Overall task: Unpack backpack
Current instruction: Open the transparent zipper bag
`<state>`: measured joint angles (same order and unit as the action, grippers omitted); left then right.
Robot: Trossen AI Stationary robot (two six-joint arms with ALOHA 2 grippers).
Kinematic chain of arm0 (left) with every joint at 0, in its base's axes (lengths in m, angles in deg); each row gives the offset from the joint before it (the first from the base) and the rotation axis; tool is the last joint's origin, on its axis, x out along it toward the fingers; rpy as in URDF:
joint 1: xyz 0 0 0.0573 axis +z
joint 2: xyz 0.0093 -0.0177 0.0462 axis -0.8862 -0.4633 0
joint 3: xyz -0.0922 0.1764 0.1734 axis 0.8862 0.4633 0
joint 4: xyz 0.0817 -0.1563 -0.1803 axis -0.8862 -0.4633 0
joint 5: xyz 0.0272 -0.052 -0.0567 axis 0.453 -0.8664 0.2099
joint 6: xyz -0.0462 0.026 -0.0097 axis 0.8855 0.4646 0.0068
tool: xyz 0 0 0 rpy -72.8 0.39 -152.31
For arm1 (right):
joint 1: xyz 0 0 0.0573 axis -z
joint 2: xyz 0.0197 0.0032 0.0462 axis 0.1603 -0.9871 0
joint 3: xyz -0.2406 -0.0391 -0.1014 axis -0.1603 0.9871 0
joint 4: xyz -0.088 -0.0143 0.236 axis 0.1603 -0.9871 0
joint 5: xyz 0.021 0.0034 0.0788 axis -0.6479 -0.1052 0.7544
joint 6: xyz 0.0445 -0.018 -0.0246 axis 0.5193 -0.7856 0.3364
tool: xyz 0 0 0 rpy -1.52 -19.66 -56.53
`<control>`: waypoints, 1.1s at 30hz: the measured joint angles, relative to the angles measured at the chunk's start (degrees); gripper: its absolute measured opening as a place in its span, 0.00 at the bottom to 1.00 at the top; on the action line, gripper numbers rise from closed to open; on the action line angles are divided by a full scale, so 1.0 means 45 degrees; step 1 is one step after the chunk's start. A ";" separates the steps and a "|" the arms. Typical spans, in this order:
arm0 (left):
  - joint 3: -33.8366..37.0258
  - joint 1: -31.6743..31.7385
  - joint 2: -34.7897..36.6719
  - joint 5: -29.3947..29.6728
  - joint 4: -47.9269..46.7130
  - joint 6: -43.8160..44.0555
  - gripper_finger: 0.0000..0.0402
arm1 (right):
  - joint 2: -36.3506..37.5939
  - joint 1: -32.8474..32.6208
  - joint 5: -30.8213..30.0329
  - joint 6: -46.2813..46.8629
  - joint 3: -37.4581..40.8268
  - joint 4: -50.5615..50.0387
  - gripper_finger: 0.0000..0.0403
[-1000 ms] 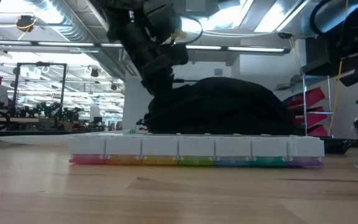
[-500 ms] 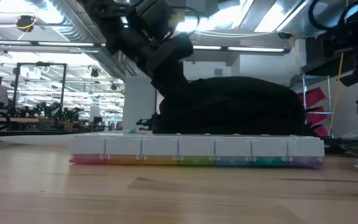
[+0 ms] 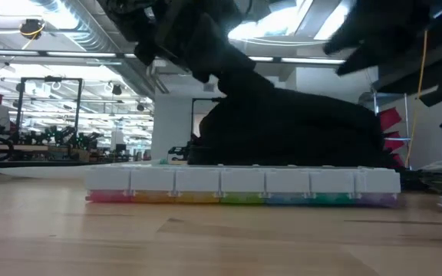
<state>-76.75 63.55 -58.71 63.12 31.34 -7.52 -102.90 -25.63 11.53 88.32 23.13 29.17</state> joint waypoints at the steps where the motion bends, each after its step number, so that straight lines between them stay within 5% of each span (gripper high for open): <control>1: 0.0000 -0.0279 0.0000 0.0507 -0.0016 0.0062 0.73 | -0.0124 0.0000 0.0001 -0.0427 0.0000 0.0634 0.97; 11: 0.4040 -0.1563 0.0470 0.2789 0.8123 0.1940 0.72 | -0.1567 -0.0013 0.0264 -0.1601 0.0000 0.3018 0.97; 16: 0.5695 -0.1807 0.0771 0.2831 1.0850 0.2325 0.72 | -0.2136 0.0000 0.0473 -0.2042 0.0000 0.4182 0.97; 21: 0.6775 -0.2809 0.1366 0.3528 1.1352 0.2178 0.72 | -0.2569 0.0041 0.1201 -0.3649 0.0000 0.6010 0.97; 33: 0.9603 -0.5222 0.3852 1.0767 1.1196 0.1000 0.72 | -0.2594 0.0364 0.1787 -0.5463 0.0000 0.7757 0.97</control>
<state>-33.54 40.05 -41.38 111.57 81.72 -3.03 -114.57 -23.99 19.57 63.73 23.13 64.08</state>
